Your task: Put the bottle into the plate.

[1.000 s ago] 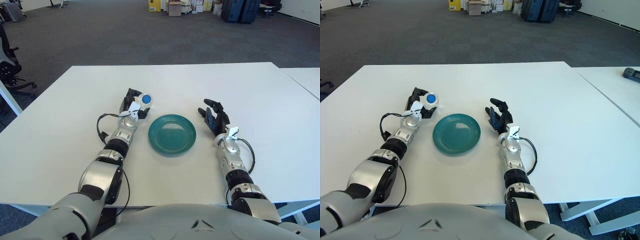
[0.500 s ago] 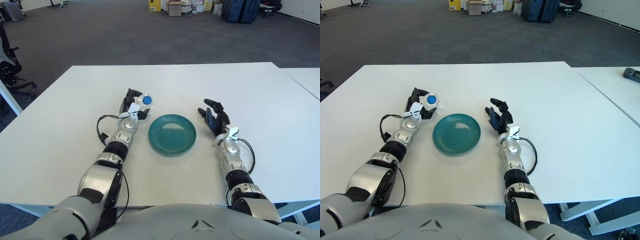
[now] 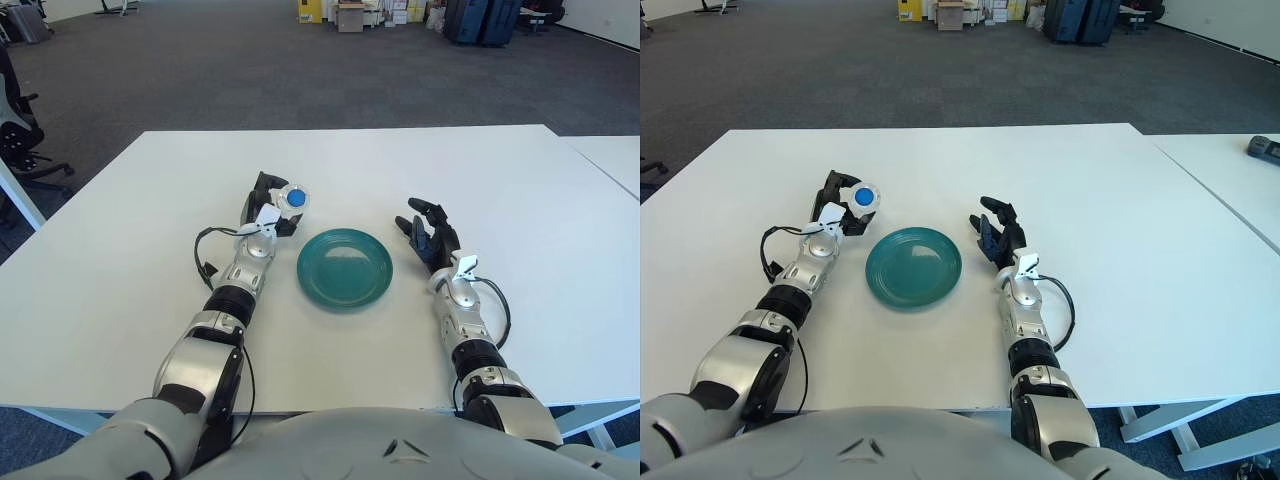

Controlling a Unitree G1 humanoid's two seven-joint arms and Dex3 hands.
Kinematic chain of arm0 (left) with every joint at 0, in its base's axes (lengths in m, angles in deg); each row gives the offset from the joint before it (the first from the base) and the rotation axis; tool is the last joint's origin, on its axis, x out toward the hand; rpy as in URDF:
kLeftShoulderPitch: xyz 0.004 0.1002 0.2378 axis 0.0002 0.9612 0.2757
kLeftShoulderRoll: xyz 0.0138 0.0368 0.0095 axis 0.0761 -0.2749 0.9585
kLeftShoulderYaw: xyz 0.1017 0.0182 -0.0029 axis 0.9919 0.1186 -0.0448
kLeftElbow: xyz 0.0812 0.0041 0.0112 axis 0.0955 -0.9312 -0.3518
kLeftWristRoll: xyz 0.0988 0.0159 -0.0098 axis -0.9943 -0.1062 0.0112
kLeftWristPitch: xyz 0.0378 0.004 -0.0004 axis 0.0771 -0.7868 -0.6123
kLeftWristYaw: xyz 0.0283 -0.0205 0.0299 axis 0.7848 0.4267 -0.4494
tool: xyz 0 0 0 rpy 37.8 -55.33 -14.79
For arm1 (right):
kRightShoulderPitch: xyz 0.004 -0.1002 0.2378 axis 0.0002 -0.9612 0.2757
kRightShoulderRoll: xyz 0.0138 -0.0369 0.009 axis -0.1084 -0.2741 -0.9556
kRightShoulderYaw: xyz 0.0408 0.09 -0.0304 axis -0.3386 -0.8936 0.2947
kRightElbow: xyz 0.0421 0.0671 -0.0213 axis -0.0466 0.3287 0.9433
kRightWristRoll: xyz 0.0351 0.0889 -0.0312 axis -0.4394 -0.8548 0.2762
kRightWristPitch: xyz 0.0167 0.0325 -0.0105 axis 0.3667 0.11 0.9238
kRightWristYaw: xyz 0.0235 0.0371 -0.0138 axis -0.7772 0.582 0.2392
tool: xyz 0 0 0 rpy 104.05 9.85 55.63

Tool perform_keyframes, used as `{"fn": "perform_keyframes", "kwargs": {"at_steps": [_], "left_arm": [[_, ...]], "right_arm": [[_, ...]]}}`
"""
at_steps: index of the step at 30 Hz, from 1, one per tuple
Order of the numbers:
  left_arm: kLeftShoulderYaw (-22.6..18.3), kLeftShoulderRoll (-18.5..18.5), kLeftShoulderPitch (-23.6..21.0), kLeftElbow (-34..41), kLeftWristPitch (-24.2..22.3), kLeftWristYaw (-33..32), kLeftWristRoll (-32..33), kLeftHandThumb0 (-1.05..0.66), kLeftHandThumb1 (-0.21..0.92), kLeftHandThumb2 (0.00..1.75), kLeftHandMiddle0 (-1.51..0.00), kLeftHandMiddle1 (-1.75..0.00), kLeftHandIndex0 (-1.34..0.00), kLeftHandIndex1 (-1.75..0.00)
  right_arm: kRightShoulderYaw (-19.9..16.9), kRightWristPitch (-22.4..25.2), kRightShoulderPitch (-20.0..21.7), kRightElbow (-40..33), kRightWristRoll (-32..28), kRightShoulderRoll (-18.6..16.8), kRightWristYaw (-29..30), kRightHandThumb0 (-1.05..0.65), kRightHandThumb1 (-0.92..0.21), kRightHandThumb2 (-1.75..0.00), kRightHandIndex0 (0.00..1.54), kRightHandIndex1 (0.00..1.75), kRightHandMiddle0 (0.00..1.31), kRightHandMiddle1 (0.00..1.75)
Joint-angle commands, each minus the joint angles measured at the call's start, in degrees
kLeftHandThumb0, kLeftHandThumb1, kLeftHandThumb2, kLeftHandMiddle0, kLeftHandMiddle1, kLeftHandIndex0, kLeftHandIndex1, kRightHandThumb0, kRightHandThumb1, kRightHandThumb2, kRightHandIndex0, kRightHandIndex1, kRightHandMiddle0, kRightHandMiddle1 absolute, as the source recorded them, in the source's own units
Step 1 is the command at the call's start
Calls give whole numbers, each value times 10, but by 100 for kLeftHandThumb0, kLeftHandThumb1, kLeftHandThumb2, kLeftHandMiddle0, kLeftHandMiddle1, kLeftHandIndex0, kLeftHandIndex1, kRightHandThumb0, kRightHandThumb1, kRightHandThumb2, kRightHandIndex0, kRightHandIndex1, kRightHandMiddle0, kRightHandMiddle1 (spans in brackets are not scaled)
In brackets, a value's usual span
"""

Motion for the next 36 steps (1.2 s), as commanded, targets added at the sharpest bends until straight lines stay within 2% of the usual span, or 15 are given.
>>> {"fn": "perform_keyframes", "kwargs": {"at_steps": [1, 28, 36], "left_arm": [[0, 11, -1, 33, 15, 5, -6, -11, 44, 103, -117, -175, -88, -175], [9, 31, 48, 168, 12, 63, -20, -15, 49, 99, -119, -175, -88, -175], [28, 50, 72, 232, 20, 106, -36, -14, 49, 98, -119, -175, -88, -175]], "right_arm": [[1, 22, -9, 20, -3, -1, -2, -59, -92, -69, 71, 4, 17, 91], [0, 11, -4, 32, -8, -5, -18, -63, -92, -73, 72, 4, 17, 92], [-1, 10, -3, 34, -9, -6, -20, -63, -92, -73, 72, 4, 17, 92]]}}
